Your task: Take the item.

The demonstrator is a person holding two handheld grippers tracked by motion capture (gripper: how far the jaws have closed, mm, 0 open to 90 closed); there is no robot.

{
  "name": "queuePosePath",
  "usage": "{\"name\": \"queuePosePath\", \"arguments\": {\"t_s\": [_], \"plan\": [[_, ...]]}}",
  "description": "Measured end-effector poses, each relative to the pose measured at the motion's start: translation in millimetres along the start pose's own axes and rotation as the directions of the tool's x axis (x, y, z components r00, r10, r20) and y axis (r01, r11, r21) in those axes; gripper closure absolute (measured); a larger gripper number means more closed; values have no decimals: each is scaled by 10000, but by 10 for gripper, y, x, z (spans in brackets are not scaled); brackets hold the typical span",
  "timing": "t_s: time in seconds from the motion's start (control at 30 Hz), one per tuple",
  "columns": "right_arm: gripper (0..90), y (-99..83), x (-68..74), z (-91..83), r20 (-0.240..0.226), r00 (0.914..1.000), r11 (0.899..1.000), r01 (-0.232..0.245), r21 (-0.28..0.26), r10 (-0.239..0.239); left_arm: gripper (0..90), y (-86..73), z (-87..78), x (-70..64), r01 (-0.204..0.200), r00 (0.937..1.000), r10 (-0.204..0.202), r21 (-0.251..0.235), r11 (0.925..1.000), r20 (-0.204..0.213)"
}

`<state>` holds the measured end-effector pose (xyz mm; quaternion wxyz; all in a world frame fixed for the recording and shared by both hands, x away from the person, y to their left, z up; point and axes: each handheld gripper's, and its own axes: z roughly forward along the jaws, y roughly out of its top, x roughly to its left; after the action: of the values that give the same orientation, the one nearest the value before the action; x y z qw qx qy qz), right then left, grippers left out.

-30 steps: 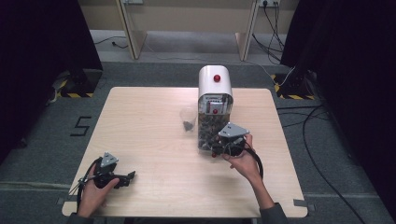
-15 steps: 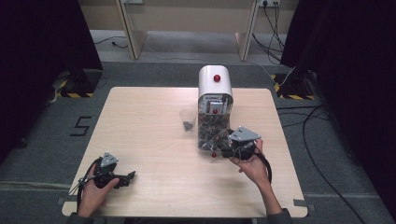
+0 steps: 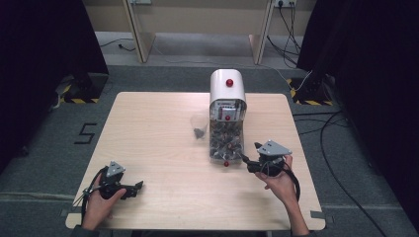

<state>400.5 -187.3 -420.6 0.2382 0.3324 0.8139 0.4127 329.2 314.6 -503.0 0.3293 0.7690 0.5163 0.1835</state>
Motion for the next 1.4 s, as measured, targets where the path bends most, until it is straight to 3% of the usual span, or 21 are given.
{"name": "queuePosePath", "arguments": {"t_s": [0.63,1.03,1.4], "plan": [[335,-449,-73,-195,262,9972,9953,-717,650,701,0,0,0,0,0,10000,0,-1,10000,1],[335,-647,-38,-294,291,9968,9929,-769,906,746,0,0,0,0,2,10000,-2,0,10000,1],[290,-778,47,-291,172,9983,9850,-576,1629,556,0,0,0,0,0,10000,0,0,10000,1]]}}
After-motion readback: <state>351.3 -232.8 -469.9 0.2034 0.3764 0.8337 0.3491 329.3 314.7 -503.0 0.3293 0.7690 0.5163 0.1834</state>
